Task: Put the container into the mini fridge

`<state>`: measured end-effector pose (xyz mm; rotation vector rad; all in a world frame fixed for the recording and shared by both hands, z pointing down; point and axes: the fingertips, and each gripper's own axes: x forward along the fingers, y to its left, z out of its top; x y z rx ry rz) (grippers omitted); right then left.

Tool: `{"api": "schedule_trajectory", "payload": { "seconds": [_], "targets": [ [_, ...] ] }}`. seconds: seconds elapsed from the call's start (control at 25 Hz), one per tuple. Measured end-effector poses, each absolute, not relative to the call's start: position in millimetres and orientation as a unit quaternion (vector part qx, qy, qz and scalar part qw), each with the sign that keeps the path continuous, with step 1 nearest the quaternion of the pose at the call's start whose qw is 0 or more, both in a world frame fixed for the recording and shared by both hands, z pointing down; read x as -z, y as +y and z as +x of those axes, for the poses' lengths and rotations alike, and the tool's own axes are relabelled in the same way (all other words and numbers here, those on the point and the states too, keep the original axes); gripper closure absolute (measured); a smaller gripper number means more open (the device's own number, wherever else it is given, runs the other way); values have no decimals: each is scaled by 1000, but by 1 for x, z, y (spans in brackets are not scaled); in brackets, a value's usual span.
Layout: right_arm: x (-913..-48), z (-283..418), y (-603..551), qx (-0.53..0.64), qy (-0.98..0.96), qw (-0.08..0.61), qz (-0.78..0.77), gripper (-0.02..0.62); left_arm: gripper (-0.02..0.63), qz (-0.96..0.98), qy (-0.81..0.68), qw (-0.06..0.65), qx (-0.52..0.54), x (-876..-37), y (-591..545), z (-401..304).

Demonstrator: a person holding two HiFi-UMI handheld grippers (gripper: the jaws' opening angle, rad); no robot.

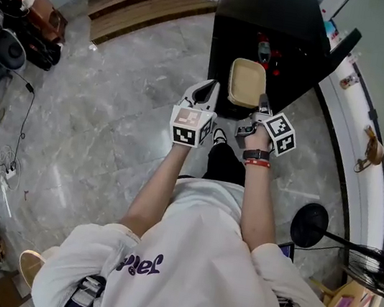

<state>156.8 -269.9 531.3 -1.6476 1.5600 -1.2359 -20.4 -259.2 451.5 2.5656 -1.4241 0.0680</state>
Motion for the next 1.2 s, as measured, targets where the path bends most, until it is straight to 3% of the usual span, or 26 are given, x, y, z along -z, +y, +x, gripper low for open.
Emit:
{"api": "schedule_trajectory", "payload": {
  "seconds": [1.2],
  "targets": [
    [-631,158,-371,467,577,244,-624,538,588,868,-481,118,-35,-529,-352,-15]
  ]
}}
